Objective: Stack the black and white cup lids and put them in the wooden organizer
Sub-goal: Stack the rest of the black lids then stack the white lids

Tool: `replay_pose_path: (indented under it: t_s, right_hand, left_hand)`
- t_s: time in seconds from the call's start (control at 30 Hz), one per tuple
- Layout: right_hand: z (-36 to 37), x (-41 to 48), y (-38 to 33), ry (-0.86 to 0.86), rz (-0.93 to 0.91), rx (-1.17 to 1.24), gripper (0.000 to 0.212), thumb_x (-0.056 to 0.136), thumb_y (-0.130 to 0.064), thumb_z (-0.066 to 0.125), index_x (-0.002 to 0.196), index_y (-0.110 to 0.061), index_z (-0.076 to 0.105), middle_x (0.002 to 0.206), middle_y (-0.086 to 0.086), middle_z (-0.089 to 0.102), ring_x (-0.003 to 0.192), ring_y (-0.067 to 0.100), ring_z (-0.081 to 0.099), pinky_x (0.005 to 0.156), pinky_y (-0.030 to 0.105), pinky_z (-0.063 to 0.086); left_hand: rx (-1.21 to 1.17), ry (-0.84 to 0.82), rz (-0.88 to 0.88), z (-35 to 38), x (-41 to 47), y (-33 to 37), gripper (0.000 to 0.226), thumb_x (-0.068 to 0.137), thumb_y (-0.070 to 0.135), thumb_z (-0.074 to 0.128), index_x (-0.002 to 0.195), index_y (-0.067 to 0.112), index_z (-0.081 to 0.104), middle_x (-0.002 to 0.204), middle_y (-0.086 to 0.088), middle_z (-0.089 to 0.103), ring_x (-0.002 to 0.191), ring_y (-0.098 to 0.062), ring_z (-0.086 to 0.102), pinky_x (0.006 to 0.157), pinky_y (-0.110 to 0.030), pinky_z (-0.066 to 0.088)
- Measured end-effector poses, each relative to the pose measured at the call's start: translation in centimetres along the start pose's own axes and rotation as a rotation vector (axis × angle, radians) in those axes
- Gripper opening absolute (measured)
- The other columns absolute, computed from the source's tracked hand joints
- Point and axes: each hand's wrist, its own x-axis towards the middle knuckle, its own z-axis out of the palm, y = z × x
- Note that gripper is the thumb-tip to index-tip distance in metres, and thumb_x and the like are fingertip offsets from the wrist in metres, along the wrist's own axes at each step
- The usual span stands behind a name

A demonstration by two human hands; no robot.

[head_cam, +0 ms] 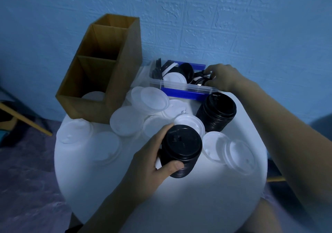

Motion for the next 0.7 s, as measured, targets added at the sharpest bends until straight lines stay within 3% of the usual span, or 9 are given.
replay_pose_path:
  t_s: [0.2,0.37,0.43,0.6,0.7]
  right_hand:
    - [0.3,0.0,0.5,0.109,-0.029,0.099,0.031,0.089,-0.029,0.071,0.117,-0.019,0.068,0.113,0.006,0.069,0.109,0.032,0.061,0.088,0.035,0.044]
    - [-2.9,-1.9,-0.4,0.285,-0.047,0.546,0.024,0.088,-0.029,0.073,0.11,-0.021,0.067,0.101,-0.001,0.062,0.091,0.026,0.067,0.092,0.046,0.054]
    - [-4.0,-4.1,-1.8,0.218,-0.126,0.688,0.018,0.09,-0.023,0.072,0.107,-0.022,0.067,0.099,0.0,0.059,0.083,0.022,0.066,0.089,0.047,0.058]
    - [-4.0,-12.2,-4.9,-0.251,-0.307,0.81,0.016,0.094,-0.011,0.069,0.106,-0.02,0.07,0.096,-0.001,0.061,0.083,0.009,0.062,0.07,0.021,0.053]
    - [-2.0,-14.8,-6.0,-0.313,-0.357,0.697,0.019,0.09,-0.019,0.071,0.109,-0.021,0.071,0.099,-0.009,0.071,0.087,0.014,0.068,0.075,0.03,0.056]
  left_hand:
    - [0.007,0.003,0.003,0.0,-0.1,-0.2,0.079,0.082,0.035,0.069,0.153,0.041,0.033,0.148,0.009,0.053,0.138,-0.022,0.05,0.11,-0.052,0.044]
    - [-0.003,0.003,0.01,-0.1,0.0,0.1,0.079,0.083,0.033,0.069,0.153,0.04,0.034,0.148,0.008,0.053,0.138,-0.021,0.05,0.111,-0.051,0.043]
    - [-0.006,0.004,0.015,-0.1,-0.1,0.0,0.078,0.083,0.034,0.069,0.151,0.045,0.033,0.146,0.01,0.054,0.138,-0.02,0.051,0.111,-0.051,0.043]
    - [0.008,0.011,0.018,-0.1,0.0,0.1,0.077,0.084,0.042,0.069,0.151,0.051,0.031,0.141,0.01,0.058,0.132,-0.019,0.056,0.107,-0.051,0.047]
    - [0.015,0.013,0.02,-0.2,0.2,-0.1,0.077,0.085,0.042,0.069,0.151,0.051,0.03,0.14,0.01,0.059,0.13,-0.02,0.057,0.105,-0.053,0.048]
